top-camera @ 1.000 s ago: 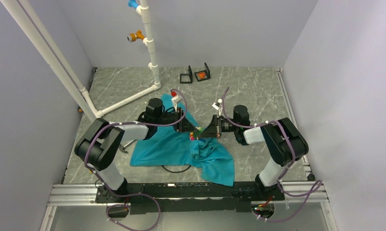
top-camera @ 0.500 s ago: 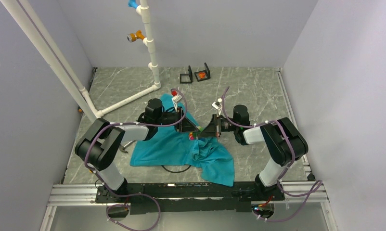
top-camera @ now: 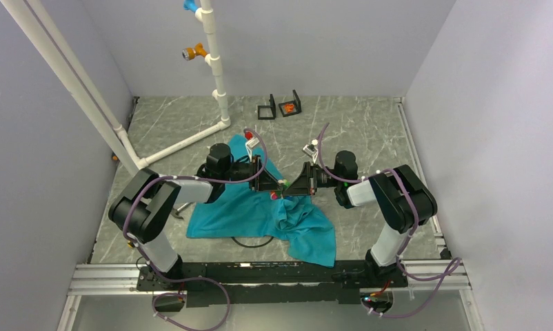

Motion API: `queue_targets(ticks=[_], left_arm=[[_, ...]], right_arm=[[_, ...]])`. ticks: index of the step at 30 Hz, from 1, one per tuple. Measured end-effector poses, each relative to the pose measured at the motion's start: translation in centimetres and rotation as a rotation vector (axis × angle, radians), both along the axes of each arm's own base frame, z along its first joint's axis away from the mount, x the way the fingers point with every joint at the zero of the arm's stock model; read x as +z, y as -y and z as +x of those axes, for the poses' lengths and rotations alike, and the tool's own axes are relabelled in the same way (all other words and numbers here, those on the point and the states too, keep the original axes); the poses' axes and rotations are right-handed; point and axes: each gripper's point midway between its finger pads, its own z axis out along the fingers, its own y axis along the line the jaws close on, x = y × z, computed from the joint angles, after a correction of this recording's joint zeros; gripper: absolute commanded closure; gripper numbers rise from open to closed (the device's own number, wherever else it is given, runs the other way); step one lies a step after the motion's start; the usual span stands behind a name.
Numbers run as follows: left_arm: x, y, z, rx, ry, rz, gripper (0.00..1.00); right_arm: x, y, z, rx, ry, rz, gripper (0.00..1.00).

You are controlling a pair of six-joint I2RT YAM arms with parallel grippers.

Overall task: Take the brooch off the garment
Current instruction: Remove the brooch from the clothes.

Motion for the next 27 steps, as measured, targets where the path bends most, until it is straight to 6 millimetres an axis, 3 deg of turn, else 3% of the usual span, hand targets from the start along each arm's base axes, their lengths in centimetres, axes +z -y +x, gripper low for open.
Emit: queue_targets(ticks=[13, 27], left_arm=[[-1.1, 0.1, 0.2, 0.013, -0.036, 0.039, 0.63], [-2.4, 0.9, 1.0, 0.049, -0.088, 0.106, 0.58]], right_arm=[[-0.1, 0.0, 0.0, -0.002, -0.010, -0.002, 1.00], [-1.6, 0.0, 0.1, -0.026, -0.008, -0.056, 1.00]])
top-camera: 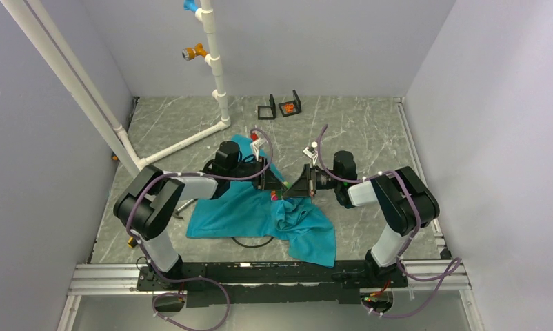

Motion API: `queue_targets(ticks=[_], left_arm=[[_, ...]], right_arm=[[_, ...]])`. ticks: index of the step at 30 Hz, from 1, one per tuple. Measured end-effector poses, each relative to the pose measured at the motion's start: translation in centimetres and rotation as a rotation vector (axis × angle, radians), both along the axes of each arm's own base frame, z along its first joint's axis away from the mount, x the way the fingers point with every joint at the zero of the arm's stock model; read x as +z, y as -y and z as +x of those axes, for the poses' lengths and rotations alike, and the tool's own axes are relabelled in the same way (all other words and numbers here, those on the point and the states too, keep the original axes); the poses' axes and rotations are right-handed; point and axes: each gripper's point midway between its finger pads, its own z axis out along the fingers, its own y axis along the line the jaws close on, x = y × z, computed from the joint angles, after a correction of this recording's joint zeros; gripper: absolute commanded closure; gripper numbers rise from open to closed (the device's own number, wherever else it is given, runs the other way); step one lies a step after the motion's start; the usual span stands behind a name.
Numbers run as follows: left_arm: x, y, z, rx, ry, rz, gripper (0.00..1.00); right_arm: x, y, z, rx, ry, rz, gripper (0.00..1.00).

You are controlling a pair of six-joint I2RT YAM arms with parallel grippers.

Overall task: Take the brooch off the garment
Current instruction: Remove the brooch from the clothes.

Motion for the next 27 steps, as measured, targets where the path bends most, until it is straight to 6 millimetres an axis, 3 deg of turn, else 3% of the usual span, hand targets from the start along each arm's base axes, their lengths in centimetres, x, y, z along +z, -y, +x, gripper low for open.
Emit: queue_targets(ticks=[8, 13, 23, 27], left_arm=[[-0.1, 0.4, 0.4, 0.014, -0.018, 0.015, 0.51], [1.0, 0.5, 0.7, 0.017, -0.012, -0.027, 0.51], [2.0, -2.6, 1.0, 0.095, 0.044, 0.009, 0.54], [1.0, -2.9, 0.2, 0.080, 0.014, 0.055, 0.54]], right_arm=[[-0.1, -0.1, -0.3, 0.011, 0.016, -0.011, 1.00], [-0.1, -0.1, -0.2, 0.010, 0.018, -0.012, 1.00], [0.1, 0.2, 0.7, -0.033, -0.005, -0.013, 1.00], [0.2, 0.2, 1.0, -0.053, -0.016, -0.013, 1.00]])
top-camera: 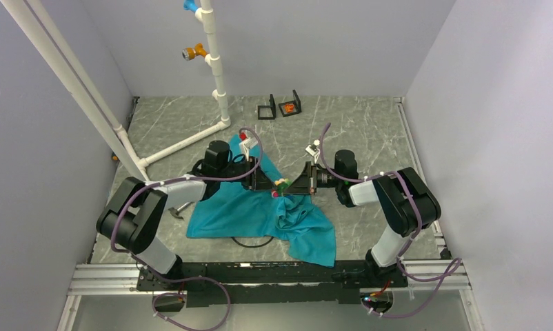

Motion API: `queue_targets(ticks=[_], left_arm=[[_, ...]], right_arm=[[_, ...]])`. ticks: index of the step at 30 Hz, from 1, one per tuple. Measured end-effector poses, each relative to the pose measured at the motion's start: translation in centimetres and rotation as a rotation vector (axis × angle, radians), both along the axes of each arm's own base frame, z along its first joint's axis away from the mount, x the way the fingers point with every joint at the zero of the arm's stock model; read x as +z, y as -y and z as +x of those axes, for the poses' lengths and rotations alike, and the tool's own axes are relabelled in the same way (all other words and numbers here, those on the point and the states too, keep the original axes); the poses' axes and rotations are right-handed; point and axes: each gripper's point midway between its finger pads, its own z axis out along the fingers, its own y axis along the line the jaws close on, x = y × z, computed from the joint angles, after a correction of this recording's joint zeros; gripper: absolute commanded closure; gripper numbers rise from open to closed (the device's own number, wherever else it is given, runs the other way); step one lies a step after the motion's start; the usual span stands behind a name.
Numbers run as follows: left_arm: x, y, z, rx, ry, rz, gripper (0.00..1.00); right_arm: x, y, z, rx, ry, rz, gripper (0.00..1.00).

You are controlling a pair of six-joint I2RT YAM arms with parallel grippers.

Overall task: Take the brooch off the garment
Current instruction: Remove the brooch from the clothes.

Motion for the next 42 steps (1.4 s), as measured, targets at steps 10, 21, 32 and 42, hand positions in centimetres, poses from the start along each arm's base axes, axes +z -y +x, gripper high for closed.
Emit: queue_targets(ticks=[10, 21, 32, 42], left_arm=[[-0.6, 1.2, -1.8, -0.052, -0.051, 0.038, 0.55], [-1.0, 2.3, -1.7, -0.065, -0.064, 0.047, 0.55], [-1.2, 2.5, -1.6, -0.066, -0.070, 0.057, 0.77], [-1.3, 2.5, -1.7, -0.069, -0.075, 0.059, 0.84]], right_arm=[[0.0, 0.0, 0.3, -0.016, -0.003, -0.004, 1.00], [0.4, 0.1, 0.4, -0.020, 0.011, 0.001, 1.00], [0.4, 0.2, 0.4, -0.022, 0.025, 0.005, 1.00], [0.6, 0.2, 0.2, -0.027, 0.040, 0.009, 1.00]])
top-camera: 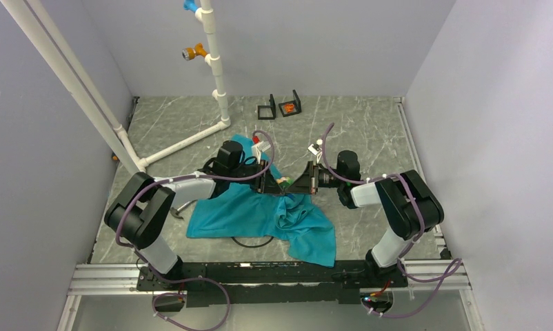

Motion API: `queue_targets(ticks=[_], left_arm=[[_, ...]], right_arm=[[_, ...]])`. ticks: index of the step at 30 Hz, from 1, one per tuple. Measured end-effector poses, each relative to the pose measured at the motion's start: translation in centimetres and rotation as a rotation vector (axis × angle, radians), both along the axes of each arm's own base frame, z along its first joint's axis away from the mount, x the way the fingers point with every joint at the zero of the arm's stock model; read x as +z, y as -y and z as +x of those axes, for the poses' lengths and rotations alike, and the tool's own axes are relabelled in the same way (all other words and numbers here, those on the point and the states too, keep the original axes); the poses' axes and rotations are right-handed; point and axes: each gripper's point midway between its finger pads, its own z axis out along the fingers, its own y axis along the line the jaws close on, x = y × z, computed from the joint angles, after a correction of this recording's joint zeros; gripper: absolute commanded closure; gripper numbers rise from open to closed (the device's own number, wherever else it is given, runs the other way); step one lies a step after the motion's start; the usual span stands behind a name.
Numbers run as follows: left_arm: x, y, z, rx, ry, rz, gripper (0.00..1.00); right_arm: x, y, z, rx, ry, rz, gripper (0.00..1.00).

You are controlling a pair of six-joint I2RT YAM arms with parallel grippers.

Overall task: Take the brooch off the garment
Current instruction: Remove the brooch from the clothes.

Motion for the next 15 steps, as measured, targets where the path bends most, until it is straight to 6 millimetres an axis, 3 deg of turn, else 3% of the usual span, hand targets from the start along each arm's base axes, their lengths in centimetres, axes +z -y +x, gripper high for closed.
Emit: queue_targets(ticks=[15], left_arm=[[0.61, -0.36, 0.38, 0.005, -0.043, -0.035, 0.81]], right_arm=[[0.54, 0.12, 0.34, -0.024, 0.063, -0.009, 1.00]])
